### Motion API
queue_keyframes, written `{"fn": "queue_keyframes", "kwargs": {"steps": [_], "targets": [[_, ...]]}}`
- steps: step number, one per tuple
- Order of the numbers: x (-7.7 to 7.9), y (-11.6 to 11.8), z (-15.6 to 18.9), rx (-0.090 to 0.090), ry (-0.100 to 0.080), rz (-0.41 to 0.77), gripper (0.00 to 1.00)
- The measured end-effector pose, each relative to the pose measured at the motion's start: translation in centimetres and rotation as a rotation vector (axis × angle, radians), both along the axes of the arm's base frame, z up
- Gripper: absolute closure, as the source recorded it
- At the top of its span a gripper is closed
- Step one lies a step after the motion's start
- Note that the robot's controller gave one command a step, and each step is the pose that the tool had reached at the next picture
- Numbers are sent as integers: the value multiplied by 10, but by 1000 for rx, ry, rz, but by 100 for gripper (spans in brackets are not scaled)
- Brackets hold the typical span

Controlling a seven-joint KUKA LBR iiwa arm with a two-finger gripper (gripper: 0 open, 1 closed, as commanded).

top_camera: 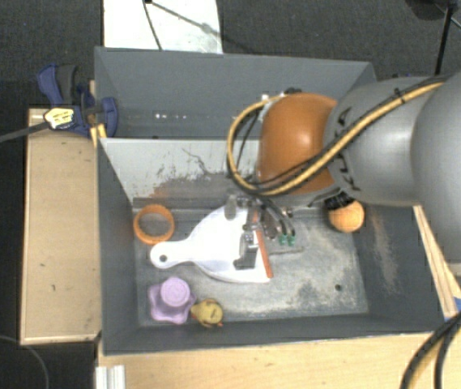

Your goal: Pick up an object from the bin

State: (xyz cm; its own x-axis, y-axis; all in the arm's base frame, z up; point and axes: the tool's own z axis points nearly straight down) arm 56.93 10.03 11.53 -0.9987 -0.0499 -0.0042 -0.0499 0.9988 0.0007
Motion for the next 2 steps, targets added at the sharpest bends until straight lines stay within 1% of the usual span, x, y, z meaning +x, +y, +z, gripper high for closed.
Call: {"fn": "queue_keyframes", "kwargs": {"steps": [1,2], "targets": [[4,60,7,0,1,235,0],[-12,73,4,1,2,90,0]]}}
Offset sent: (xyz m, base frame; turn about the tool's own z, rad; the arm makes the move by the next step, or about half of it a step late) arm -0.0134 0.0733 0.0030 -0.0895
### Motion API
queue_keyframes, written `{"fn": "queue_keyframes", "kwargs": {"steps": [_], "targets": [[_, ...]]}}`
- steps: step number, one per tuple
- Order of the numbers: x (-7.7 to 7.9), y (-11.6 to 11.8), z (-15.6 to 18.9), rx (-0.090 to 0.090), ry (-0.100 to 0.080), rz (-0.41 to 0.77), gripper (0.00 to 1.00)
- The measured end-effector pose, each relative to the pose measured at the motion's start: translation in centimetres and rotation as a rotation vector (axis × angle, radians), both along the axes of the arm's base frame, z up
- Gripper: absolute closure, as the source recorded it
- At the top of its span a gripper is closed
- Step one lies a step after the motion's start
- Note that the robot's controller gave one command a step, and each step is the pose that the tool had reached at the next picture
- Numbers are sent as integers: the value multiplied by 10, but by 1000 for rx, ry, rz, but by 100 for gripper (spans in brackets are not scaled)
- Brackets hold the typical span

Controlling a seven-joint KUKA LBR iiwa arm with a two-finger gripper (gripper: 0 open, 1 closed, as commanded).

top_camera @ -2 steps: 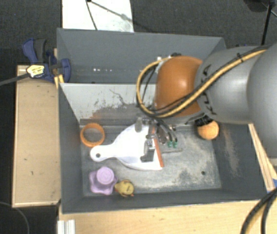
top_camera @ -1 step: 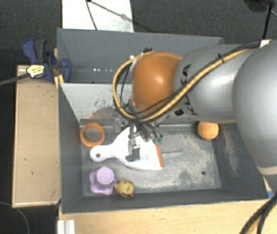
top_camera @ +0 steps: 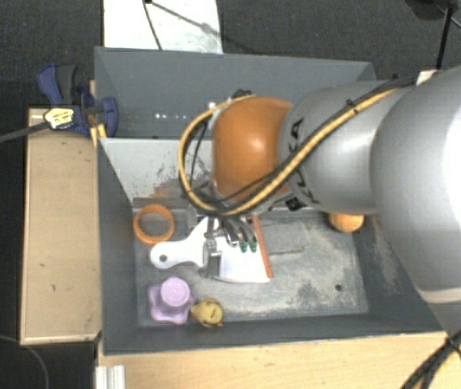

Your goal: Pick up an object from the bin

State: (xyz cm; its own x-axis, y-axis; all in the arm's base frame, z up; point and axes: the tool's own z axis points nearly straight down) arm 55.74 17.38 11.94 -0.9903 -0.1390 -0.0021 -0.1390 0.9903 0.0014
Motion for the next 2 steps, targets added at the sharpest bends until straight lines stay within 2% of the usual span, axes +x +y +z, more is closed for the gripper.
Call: {"fn": "queue_keyframes", "kwargs": {"steps": [1,2], "targets": [[6,23,-44,1,-7,138,0],[1,28,-55,0,-2,24,100]]}}
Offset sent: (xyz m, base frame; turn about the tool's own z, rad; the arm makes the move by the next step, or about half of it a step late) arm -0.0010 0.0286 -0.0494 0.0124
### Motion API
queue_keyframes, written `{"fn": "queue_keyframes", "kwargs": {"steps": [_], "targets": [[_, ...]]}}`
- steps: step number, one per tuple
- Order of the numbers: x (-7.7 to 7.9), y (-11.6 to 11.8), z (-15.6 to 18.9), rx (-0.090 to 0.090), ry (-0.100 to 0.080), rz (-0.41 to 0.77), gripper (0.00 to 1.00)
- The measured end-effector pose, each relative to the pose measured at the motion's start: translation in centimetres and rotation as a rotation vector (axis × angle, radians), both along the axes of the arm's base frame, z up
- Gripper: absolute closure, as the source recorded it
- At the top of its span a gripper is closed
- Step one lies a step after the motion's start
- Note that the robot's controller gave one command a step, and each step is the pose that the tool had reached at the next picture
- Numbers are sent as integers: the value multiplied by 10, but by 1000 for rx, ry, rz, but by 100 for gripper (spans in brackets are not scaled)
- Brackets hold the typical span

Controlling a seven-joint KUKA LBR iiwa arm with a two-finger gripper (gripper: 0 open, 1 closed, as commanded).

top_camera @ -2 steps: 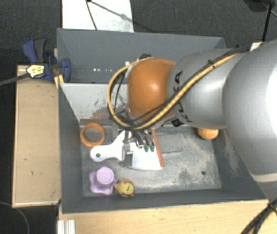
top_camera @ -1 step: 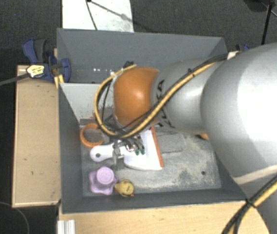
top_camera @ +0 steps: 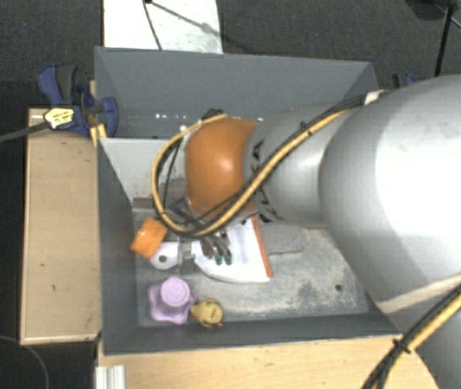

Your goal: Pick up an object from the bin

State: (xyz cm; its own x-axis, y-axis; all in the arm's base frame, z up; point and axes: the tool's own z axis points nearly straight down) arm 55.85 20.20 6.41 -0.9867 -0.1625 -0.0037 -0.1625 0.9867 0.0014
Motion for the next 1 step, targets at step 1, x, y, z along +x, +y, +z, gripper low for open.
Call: {"fn": "queue_keyframes", "kwargs": {"steps": [1], "targets": [[0,0,2,0,-1,-15,100]]}}
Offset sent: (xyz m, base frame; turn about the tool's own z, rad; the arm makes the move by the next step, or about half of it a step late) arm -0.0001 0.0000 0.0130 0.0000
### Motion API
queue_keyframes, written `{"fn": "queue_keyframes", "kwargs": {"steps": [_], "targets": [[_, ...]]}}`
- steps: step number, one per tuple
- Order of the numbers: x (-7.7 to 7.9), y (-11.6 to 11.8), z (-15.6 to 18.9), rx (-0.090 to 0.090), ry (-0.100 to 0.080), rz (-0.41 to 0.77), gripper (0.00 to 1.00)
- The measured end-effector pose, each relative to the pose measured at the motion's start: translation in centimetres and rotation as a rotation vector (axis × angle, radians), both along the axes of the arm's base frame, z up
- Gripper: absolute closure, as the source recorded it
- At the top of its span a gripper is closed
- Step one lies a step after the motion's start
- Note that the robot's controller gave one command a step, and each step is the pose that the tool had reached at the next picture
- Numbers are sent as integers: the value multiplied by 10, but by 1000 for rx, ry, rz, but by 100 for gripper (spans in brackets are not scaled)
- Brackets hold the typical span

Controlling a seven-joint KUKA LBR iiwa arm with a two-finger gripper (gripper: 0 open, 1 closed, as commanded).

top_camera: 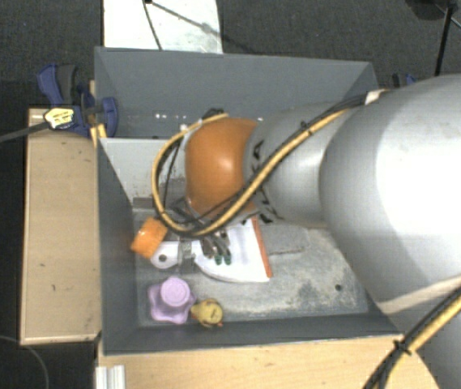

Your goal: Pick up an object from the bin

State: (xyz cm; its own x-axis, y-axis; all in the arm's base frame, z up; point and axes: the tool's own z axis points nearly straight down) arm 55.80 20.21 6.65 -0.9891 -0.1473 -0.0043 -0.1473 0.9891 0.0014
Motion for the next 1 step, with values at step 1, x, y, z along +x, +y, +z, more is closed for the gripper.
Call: {"fn": "queue_keyframes", "kwargs": {"steps": [1], "targets": [[0,0,3,0,1,-8,100]]}}
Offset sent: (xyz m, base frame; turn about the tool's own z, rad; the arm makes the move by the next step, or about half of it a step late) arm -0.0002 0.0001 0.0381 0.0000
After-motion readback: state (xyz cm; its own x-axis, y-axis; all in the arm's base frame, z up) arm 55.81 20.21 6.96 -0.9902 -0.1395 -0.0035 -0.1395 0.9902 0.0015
